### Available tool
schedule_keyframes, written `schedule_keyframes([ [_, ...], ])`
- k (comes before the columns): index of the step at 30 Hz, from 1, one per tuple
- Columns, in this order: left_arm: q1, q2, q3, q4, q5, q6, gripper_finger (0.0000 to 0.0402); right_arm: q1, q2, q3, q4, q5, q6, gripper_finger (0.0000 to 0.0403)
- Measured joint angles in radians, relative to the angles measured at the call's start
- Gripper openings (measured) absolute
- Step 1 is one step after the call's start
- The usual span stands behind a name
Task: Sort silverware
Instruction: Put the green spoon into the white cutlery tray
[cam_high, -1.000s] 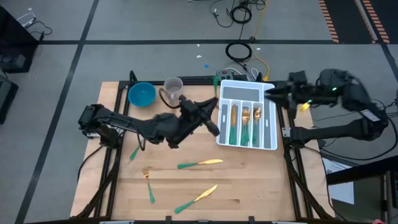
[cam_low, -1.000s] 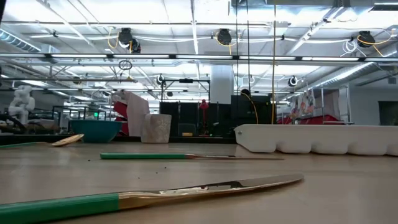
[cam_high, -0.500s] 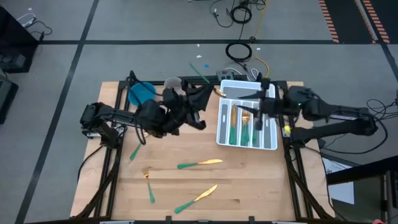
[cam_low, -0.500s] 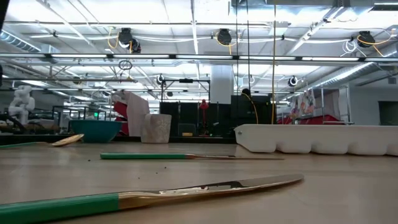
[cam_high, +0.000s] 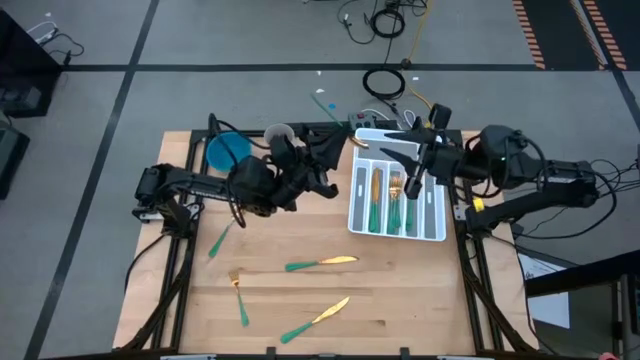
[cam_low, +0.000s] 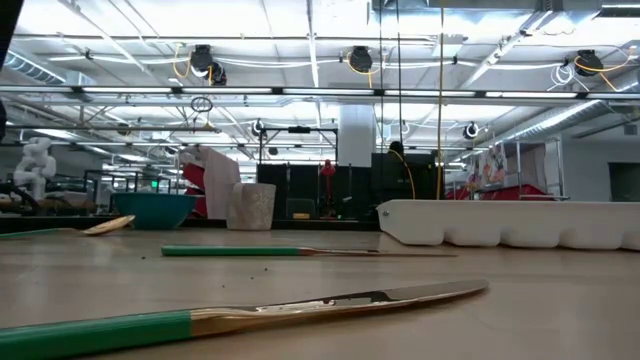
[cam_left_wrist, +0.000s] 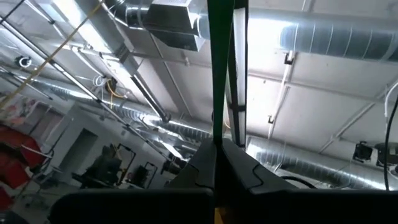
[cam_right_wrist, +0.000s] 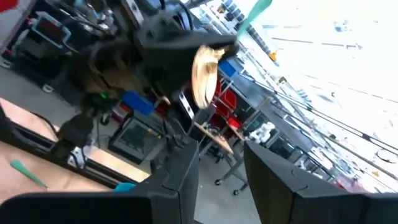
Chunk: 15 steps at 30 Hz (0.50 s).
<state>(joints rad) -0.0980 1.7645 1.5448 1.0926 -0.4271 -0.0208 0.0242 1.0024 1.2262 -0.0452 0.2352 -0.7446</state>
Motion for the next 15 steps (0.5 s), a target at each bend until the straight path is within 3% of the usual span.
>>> schedule_keyframes([
  [8, 0.033, 0.008, 0.000, 0.003, 0.069, -0.064, 0.0007, 0.030, 0.067, 0.060, -0.028, -0.052, -0.003, 0.0121],
  [15, 0.036, 0.015, 0.000, 0.001, 0.084, -0.078, 0.0007, 0.031, 0.122, 0.078, -0.028, 0.003, -0.004, 0.0121],
])
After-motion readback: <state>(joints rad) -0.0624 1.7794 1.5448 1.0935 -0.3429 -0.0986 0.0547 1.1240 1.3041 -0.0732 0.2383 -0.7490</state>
